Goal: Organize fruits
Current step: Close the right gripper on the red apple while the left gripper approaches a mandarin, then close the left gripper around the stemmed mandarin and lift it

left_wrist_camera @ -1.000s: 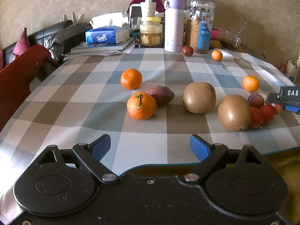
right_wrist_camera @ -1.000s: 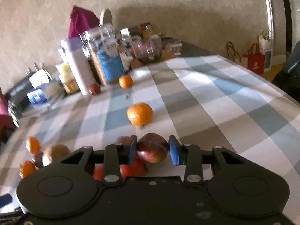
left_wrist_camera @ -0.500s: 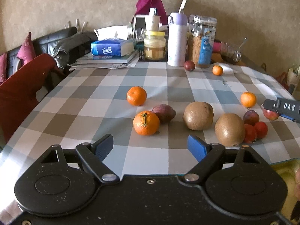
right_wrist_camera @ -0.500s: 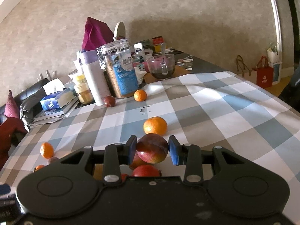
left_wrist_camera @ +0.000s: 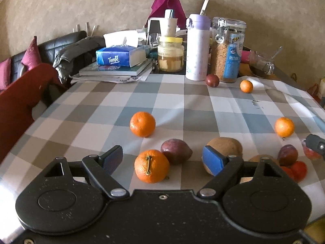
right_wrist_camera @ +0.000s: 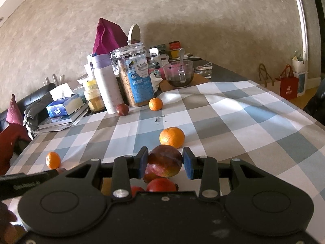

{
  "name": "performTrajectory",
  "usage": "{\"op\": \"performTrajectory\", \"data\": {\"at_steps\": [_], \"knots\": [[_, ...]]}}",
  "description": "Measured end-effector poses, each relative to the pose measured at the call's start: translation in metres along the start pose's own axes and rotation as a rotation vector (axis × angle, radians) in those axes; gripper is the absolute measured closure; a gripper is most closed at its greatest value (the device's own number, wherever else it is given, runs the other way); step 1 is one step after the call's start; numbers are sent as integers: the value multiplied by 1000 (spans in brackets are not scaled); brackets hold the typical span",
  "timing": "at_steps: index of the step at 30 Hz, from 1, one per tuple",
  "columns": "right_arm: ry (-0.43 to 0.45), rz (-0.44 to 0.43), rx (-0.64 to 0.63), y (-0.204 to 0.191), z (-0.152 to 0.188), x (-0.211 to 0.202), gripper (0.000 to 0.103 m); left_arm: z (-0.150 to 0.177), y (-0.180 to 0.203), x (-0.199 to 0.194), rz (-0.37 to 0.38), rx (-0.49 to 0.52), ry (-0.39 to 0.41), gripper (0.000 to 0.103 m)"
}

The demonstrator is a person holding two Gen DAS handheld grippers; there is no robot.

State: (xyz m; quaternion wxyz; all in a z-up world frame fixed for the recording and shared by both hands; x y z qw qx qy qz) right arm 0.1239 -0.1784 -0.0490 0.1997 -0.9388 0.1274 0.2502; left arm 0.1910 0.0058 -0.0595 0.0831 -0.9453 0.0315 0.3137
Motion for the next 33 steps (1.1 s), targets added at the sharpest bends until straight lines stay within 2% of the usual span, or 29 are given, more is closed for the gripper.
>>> {"op": "performTrajectory", "data": {"at_steps": [2, 7, 9, 11, 14, 18, 23, 27, 33], "knots": [[-6, -8, -3, -2, 0, 1, 65, 5, -5, 1, -4, -14, 18, 18], [-12, -22, -26, -10, 1, 4, 65, 9, -16, 3, -28, -45, 0, 19], [-15, -28, -34, -13, 3, 4, 65, 9, -17, 3, -14, -56, -8, 19], [-24, -34, -36, -14, 4, 5, 64, 11, -16, 2, -31, -47, -17, 23], [-36, -38, -28, -15, 5, 6, 65, 15, -13, -3, -51, -26, -12, 23], [-26, -38, -13, -17, 3, 7, 64, 20, -10, -3, -126, 16, -21, 23], [-29, -24, -18, -15, 3, 9, 65, 15, -12, 7, -114, 12, -36, 23], [-18, -10, -45, -16, 5, 8, 64, 16, -11, 15, -60, 4, -66, 23], [-39, -24, -83, -24, 11, 11, 64, 15, -11, 18, -75, 4, -65, 23]]}}
Point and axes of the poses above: each gripper's, at about its wrist camera, not at the fingertips, and x roughly the way its jaws point, y to its right, z to its underside, the point moved 4 cm from there along x, roughly the way its jaws point, and after that the axes turned 10 degrees about x, right-handed, at the moved point
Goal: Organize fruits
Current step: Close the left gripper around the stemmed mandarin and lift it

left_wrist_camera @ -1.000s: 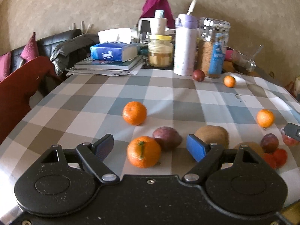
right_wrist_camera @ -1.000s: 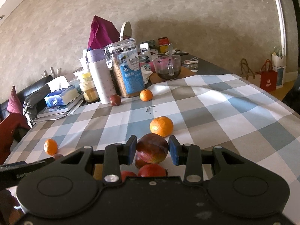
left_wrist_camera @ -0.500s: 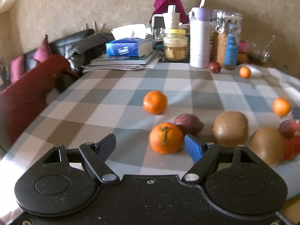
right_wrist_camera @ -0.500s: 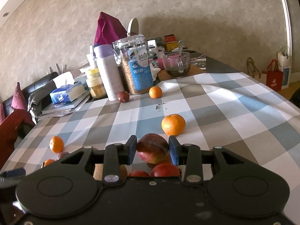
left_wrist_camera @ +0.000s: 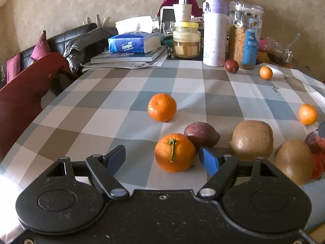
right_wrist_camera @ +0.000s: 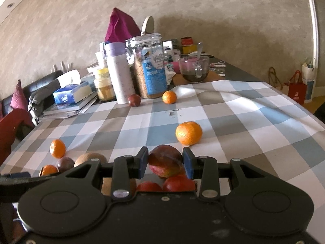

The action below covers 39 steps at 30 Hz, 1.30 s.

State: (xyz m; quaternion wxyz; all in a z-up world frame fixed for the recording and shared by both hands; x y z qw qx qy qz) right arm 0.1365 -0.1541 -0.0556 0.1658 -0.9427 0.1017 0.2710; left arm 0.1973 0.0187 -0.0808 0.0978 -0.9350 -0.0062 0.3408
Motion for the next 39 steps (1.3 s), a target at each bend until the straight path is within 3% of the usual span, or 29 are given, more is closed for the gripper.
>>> {"op": "performTrajectory", "data": {"at_steps": [4, 8, 12, 26, 39], "knots": [[-1, -13, -21, -5, 2, -1, 64, 0, -4, 1, 8, -29, 3, 30], [-8, -11, -24, -5, 3, 1, 64, 0, -4, 4, 81, -40, -3, 51], [-3, -5, -27, -4, 4, 0, 64, 0, -3, 2, 58, -32, 2, 52], [43, 32, -28, 1, 0, -4, 65, -1, -11, -2, 114, -103, 22, 52], [108, 55, -45, 3, -4, -13, 65, -5, -8, -13, 81, -66, 90, 52]]}}
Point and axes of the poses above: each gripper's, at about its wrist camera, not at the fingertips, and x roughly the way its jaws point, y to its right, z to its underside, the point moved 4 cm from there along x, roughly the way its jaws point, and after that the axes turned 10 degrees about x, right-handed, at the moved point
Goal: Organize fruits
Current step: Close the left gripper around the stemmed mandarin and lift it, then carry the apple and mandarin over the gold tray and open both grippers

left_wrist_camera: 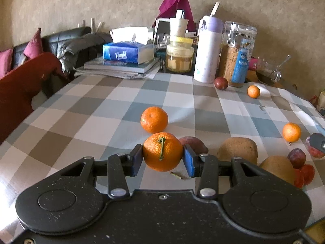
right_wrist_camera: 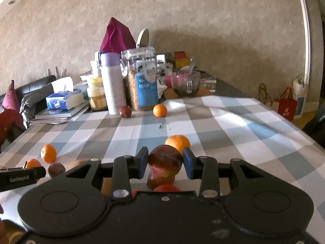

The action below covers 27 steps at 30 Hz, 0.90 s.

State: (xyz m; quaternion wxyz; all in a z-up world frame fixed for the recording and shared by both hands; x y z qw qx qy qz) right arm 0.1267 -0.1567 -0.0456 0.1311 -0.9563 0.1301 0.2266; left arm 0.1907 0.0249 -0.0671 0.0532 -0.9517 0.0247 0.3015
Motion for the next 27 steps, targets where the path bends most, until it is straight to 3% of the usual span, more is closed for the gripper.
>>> {"op": "performTrajectory", "data": {"at_steps": [18, 27], "knots": [[127, -68, 29, 0, -17, -32, 65, -14, 11, -34, -56, 74, 143, 52], [146, -184, 12, -14, -36, -80, 65, -31, 18, -92, -35, 177, 179, 52]]}}
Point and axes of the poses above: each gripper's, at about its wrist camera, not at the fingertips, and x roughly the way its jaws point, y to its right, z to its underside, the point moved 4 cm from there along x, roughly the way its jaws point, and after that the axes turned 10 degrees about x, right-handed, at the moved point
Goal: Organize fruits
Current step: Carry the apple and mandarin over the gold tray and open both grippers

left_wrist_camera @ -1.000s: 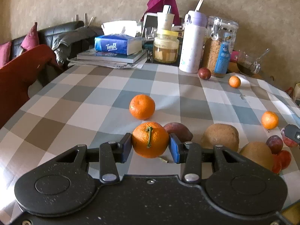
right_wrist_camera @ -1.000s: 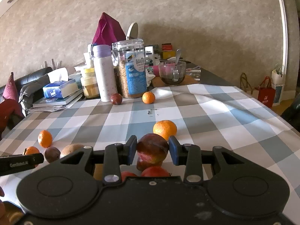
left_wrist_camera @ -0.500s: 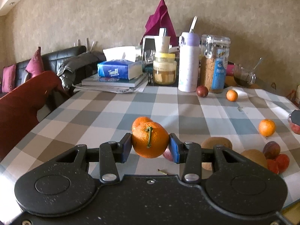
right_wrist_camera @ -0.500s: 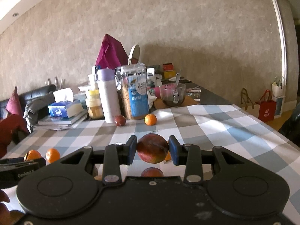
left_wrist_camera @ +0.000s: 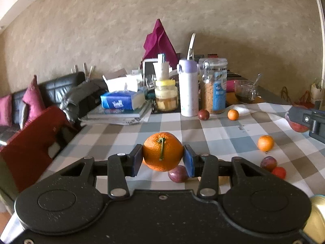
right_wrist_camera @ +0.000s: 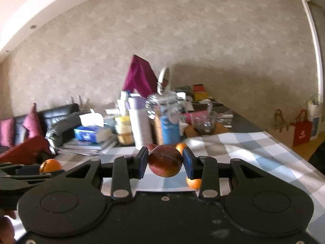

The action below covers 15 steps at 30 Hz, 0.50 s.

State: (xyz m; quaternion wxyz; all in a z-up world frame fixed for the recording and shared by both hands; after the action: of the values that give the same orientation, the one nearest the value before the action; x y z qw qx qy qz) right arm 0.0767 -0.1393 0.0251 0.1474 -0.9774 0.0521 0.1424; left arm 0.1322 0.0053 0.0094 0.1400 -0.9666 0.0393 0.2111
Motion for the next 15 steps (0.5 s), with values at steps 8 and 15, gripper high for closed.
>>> {"op": "performTrajectory", "data": {"at_steps": [8, 15], "knots": [[-56, -106, 31, 1, -13, -57, 64, 0, -2, -46, 95, 4, -58, 52], [-148, -132, 83, 16, 3, -96, 64, 34, 2, -59, 203, -37, -205, 52]]}}
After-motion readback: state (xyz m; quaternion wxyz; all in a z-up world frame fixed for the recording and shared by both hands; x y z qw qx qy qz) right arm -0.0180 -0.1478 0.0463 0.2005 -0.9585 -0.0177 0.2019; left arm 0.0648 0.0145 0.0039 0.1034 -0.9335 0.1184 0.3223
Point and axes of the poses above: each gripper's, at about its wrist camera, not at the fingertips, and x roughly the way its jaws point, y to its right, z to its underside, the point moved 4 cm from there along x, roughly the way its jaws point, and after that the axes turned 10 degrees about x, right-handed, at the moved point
